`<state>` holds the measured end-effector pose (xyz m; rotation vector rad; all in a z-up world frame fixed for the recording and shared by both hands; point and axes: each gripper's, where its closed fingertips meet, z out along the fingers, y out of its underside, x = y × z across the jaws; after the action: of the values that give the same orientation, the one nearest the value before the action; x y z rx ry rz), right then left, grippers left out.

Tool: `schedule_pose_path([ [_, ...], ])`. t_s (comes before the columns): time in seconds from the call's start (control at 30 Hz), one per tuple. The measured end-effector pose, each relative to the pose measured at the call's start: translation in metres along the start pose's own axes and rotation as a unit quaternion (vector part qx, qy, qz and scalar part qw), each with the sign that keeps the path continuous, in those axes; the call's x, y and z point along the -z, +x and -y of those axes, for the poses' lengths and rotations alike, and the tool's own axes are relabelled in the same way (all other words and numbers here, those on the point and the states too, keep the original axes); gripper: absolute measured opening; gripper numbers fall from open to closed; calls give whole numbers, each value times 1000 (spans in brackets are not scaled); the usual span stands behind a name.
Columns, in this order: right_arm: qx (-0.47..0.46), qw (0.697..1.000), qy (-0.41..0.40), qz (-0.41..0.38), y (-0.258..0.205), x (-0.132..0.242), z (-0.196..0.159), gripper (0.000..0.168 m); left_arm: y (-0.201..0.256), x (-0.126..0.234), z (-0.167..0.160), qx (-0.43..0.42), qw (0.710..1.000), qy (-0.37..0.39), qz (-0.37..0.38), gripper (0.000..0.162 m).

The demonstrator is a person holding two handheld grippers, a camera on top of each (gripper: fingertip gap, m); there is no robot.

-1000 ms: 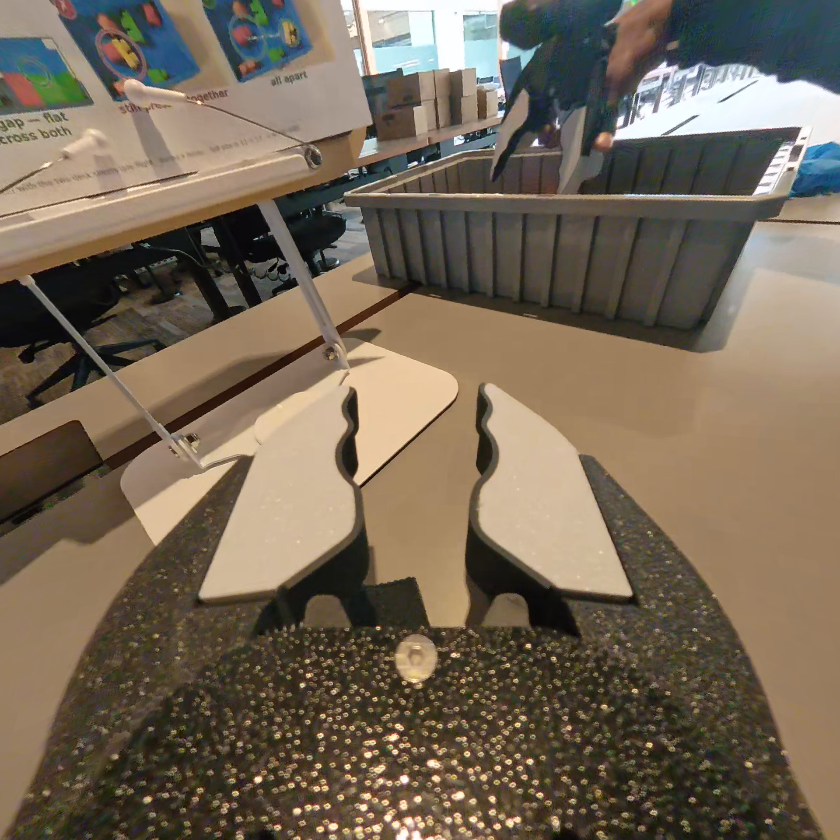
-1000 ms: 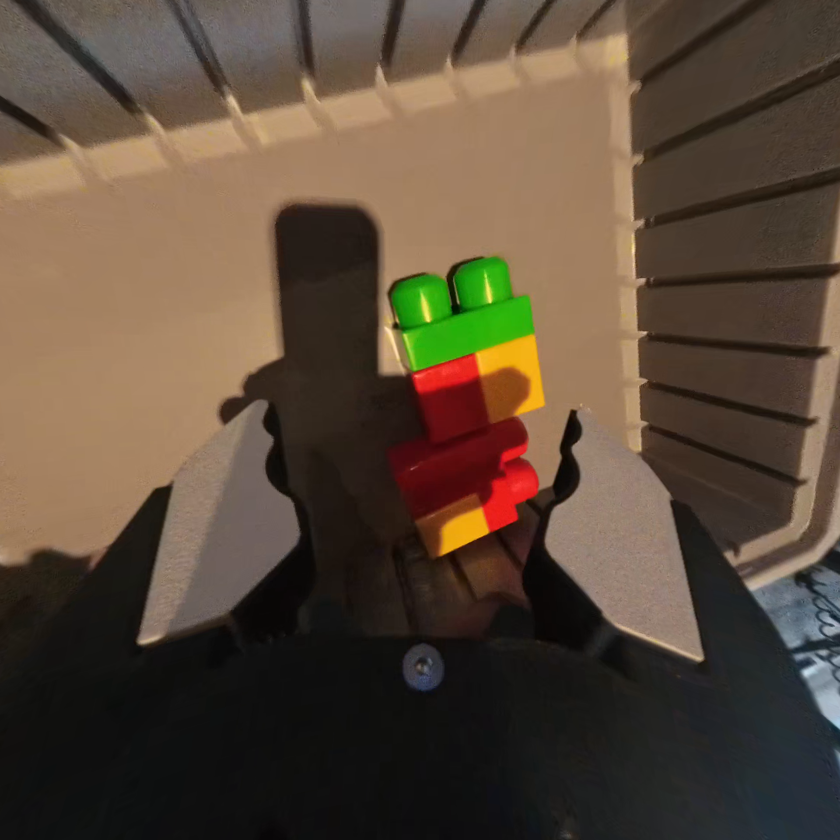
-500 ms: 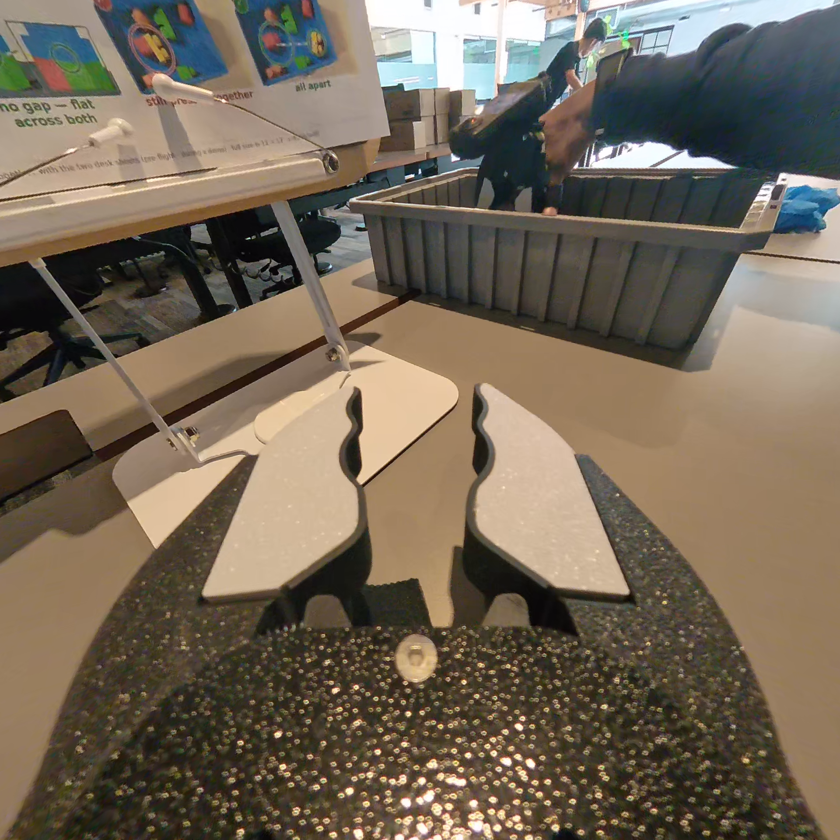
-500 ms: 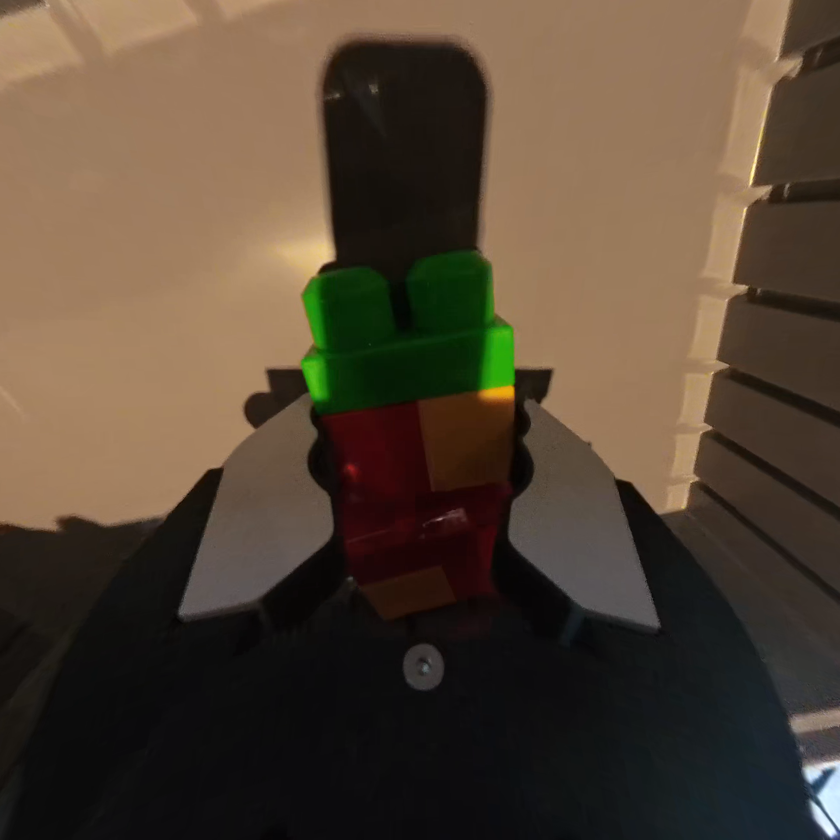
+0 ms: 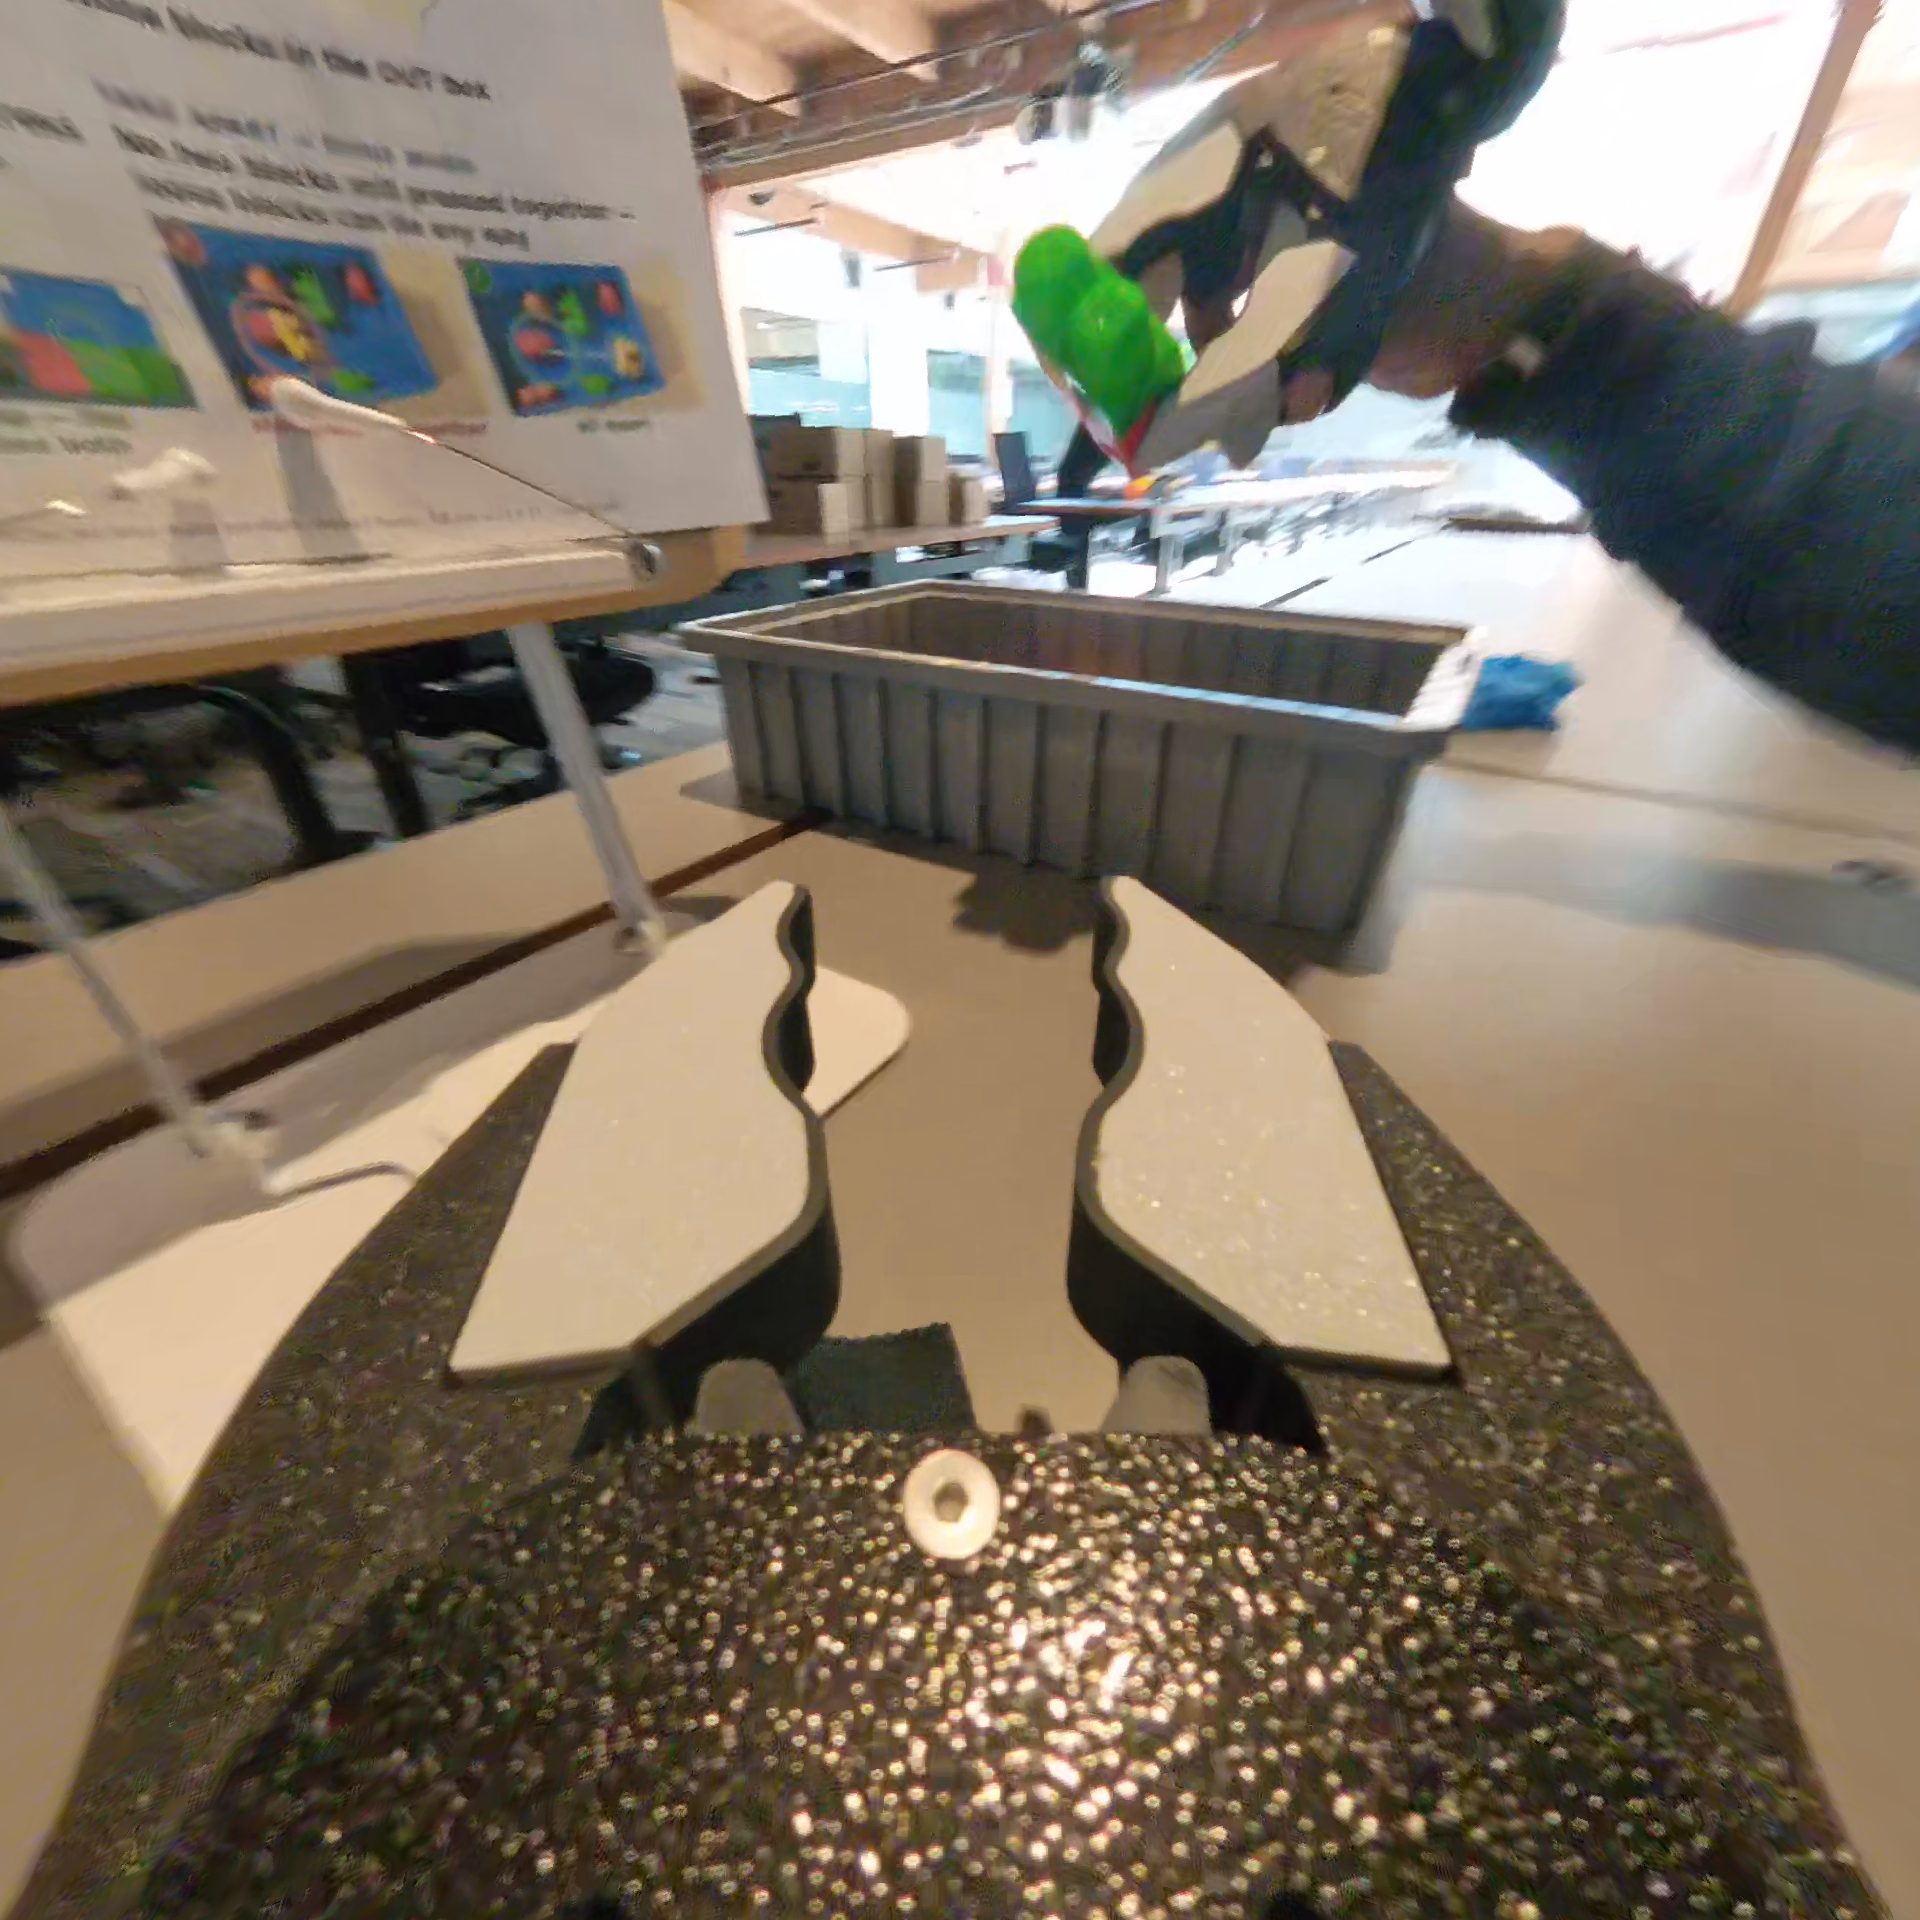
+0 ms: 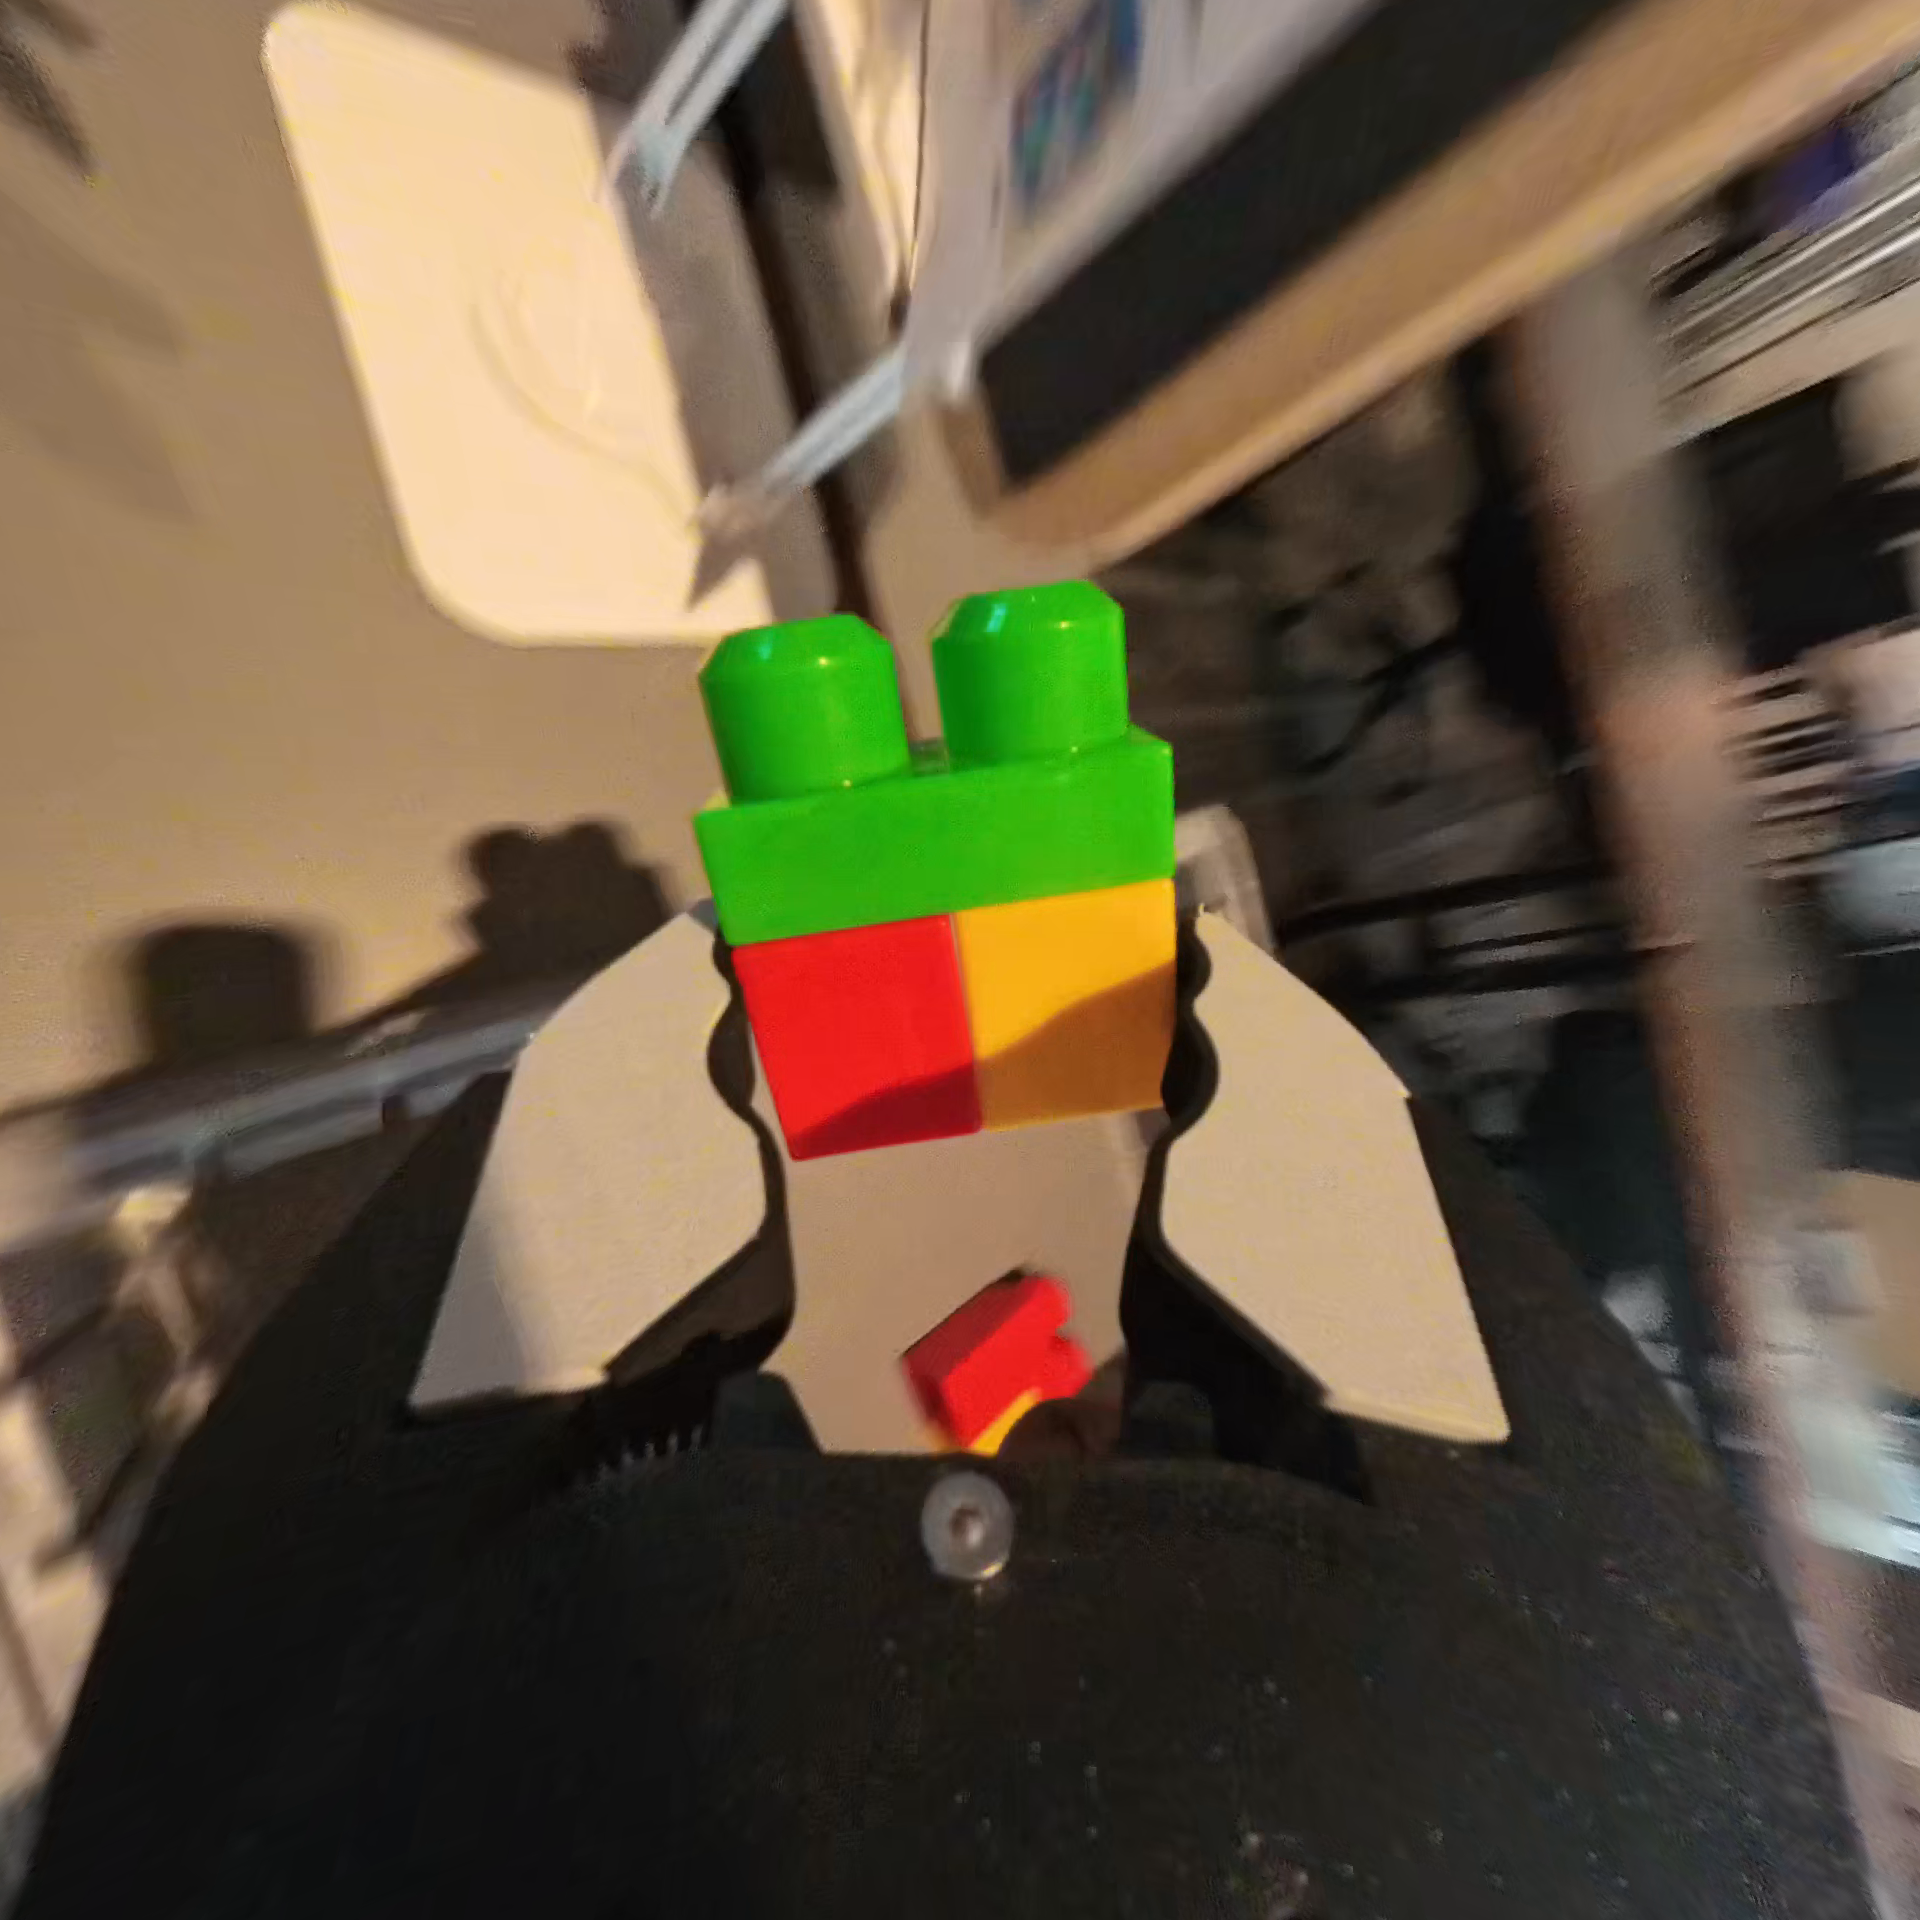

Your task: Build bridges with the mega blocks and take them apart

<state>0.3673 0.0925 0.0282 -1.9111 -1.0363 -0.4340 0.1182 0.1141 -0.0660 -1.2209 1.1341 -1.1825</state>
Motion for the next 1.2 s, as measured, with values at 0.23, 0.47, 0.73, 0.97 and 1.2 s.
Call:
schedule_pose_path([
  [0.23, 142, 952, 51, -265, -94, 1, 121, 78, 26, 3, 16, 168, 983, 0, -73, 74],
  [0.47, 192, 933, 21, -302, -186, -53, 149, 78, 40, 28, 25, 53, 997, 7, -50, 76],
  [0.73, 174, 943, 42, -282, -215, -66, 151, 78, 51, 30, 8, 57, 995, -30, -79, 66],
  [0.97, 169, 946, 44, -274, -217, -68, 145, 78, 55, 27, -1, 43, 995, -38, -85, 51],
  [1.2, 170, 948, 60, -262, -226, -69, 146, 78, 57, 23, -9, 45, 994, -44, -94, 41],
])
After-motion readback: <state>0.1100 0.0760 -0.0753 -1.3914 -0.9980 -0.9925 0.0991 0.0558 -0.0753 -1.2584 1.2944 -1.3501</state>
